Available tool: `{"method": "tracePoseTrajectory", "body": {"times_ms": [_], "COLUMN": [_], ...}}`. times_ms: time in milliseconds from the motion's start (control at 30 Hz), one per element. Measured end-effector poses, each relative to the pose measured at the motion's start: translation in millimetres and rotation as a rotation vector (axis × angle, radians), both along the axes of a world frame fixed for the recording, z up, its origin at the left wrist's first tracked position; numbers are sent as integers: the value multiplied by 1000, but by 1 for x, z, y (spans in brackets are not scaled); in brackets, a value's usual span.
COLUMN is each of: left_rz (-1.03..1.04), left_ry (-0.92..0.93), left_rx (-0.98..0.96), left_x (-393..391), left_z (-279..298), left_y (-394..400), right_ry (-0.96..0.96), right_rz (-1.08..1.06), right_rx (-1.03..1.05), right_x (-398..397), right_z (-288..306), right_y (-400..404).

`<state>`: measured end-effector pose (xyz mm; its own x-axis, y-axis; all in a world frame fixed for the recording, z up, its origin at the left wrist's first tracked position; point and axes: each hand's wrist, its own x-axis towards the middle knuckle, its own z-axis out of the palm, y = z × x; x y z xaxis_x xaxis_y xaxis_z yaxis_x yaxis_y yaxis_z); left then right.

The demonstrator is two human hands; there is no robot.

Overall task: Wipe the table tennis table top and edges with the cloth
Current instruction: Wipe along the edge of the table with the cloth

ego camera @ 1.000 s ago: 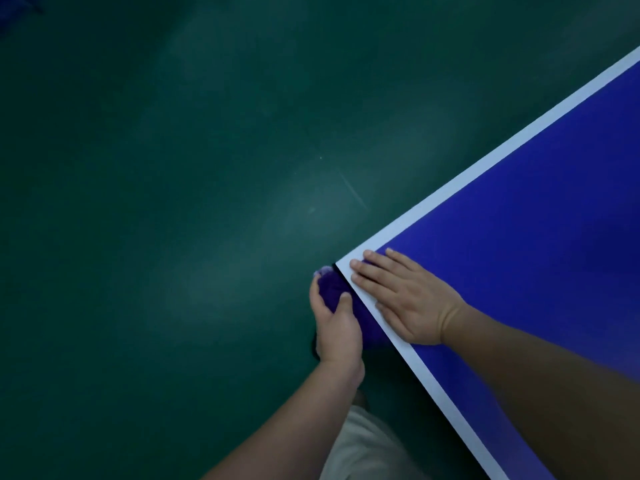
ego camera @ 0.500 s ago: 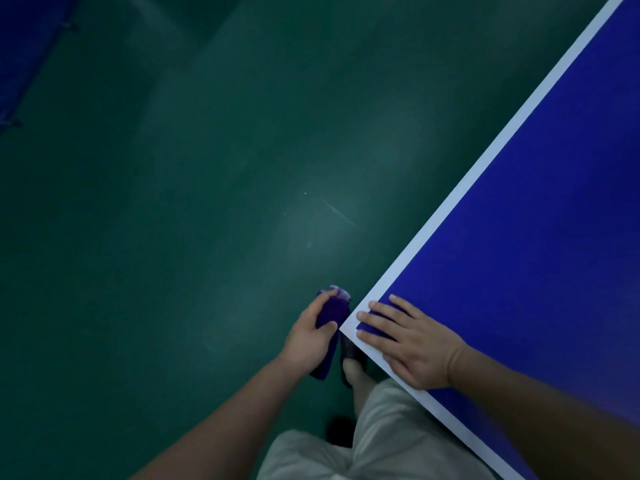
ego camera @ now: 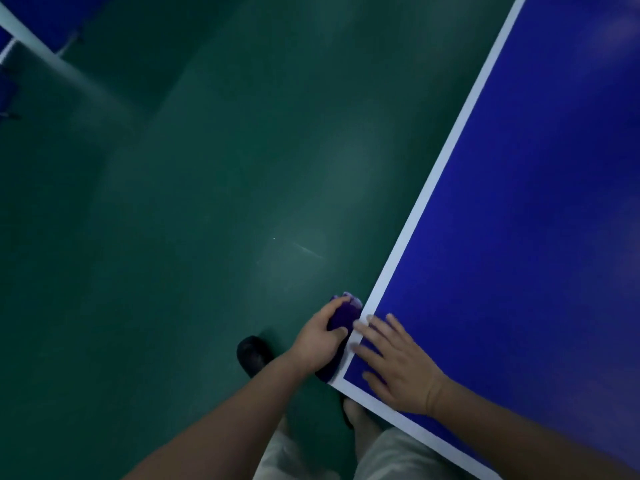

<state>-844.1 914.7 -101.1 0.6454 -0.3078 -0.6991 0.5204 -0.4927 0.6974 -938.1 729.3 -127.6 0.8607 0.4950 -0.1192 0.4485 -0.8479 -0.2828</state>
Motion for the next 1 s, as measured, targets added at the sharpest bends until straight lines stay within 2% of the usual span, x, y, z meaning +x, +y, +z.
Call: {"method": "tracePoseTrajectory", "body": {"times_ms": [100,367,467,733,1000], "left_rz": [-25,-68,-99,-126,-188], "left_ry": [-8,35,48,-2,-135], "left_rx": [-71,-207,-248,-297,-267], "left_x": [19,53,47,16,123], "left_z": [-5,-33,-44,-44,-76], "left_y": [-12,-27,-16,6,-104], "right_ry": [30,53,38,-53,-66], "right_rz": [-347,-555,-684,-683,-714], "right_rx": [-39,-171,-151,-129,-137], "right_x": [21,133,158,158,159], "right_z": [4,9,-5,-16,-14], "right_y": [2,-61,-67,-71,-75]}}
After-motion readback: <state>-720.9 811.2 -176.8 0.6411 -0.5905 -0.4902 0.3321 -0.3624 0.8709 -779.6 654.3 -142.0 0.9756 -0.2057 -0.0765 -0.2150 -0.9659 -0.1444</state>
